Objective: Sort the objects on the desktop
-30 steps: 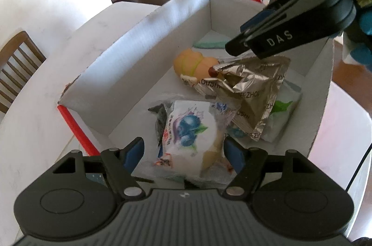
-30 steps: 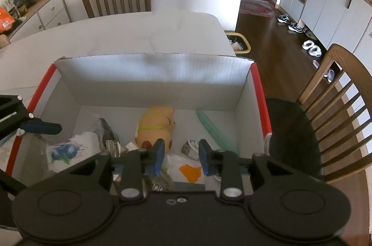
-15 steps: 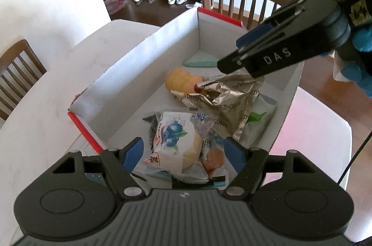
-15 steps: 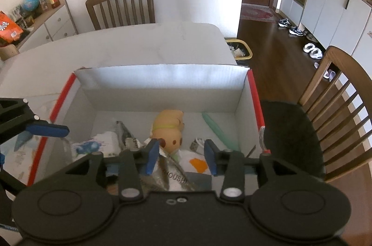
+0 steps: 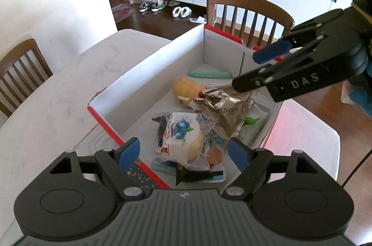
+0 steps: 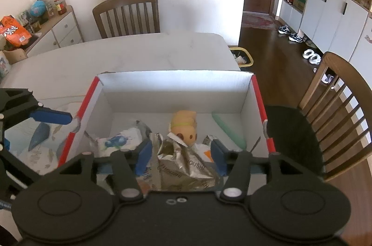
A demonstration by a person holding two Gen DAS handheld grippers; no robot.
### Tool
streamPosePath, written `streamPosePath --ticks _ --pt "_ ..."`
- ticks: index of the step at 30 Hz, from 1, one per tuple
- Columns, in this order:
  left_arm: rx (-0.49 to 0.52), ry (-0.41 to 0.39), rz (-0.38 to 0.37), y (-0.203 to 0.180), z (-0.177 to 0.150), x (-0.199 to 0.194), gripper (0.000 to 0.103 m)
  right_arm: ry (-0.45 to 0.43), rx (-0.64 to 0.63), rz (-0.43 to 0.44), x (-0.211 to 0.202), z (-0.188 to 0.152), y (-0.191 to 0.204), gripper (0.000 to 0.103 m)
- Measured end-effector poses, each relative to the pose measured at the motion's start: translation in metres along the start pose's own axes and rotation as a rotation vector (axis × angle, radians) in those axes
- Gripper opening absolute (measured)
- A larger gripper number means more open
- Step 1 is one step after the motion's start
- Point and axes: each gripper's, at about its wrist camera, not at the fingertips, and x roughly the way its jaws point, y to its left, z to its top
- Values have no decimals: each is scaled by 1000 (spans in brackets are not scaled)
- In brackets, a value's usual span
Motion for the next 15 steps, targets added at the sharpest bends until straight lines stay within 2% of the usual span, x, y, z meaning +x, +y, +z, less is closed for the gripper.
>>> streamPosePath --ticks 6,8,9,15 --pt "-29 -14 -13 6 -8 -10 87 -28 9 -9 -13 -6 9 71" --pt "-36 -20 -19 8 -10 -13 94 -39 23 -23 -17 -9 11 77" --pt "-42 -23 -21 10 -12 -14 102 -42 28 -24 -18 -10 12 78" --pt "-82 -42 -34 18 -20 -28 103 -65 41 -26 -32 -18 24 86"
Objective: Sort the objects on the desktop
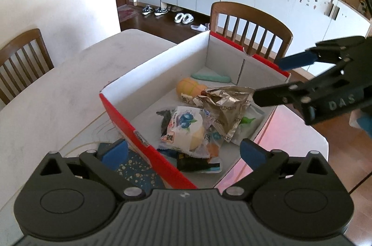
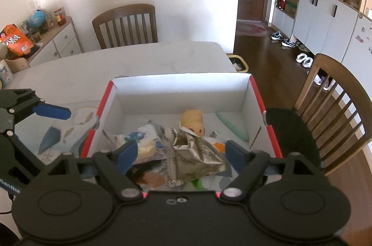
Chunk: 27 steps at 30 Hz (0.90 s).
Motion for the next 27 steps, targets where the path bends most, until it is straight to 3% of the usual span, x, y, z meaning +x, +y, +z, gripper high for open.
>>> streamPosePath --ticks 14,27 --pt "6 -79 63 15 -23 -45 103 -95 49 -13 -43 -17 40 101" --pt "-17 -134 19 18 -44 -82 103 -128 87 -52 -61 -42 72 102"
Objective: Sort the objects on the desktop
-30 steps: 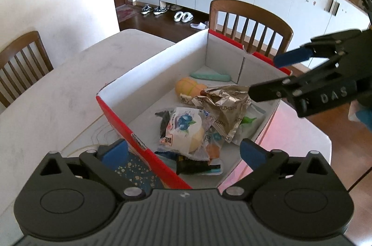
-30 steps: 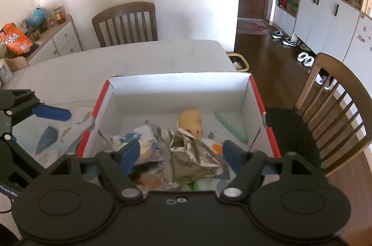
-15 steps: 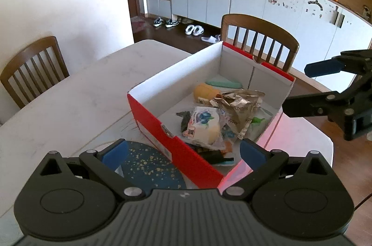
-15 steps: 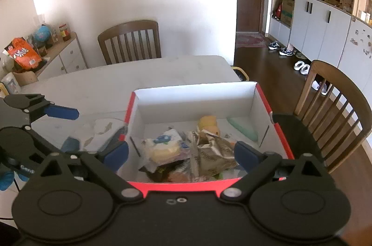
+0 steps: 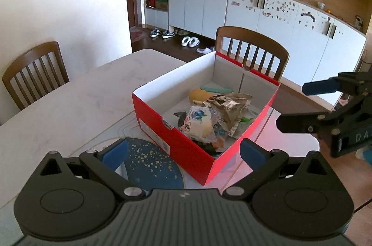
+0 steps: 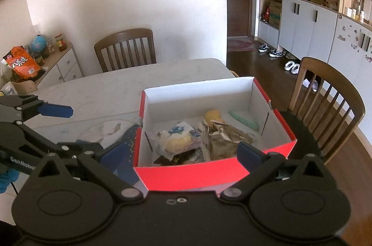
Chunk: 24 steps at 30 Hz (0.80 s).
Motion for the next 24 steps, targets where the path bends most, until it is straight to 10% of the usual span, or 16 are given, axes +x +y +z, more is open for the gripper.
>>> streamPosePath --ticks 24 --pt "-35 55 13 20 -39 -8 103 34 34 -14 -5 -34 33 102"
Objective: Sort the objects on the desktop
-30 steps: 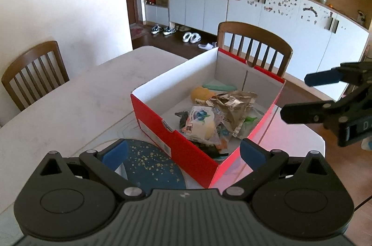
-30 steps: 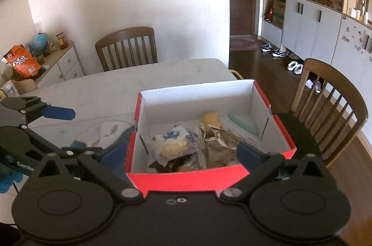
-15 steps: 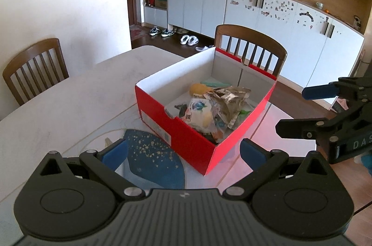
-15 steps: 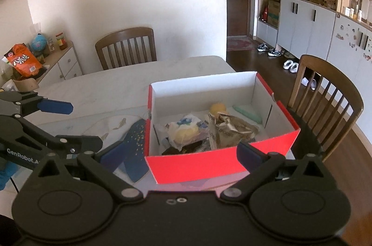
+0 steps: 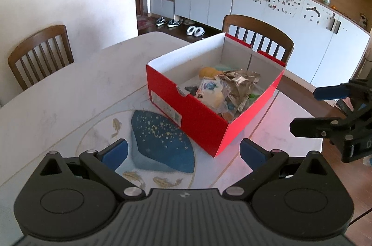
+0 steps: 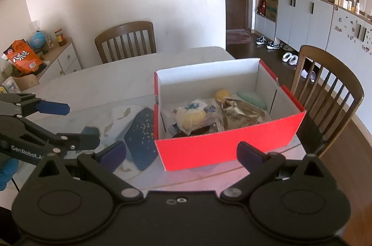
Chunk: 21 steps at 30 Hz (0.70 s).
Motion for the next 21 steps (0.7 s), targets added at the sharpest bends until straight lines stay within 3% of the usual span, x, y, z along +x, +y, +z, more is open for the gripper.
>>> streamPosePath --ticks 21 --pt "-38 50 29 12 -14 9 103 46 28 15 7 -9 4 102"
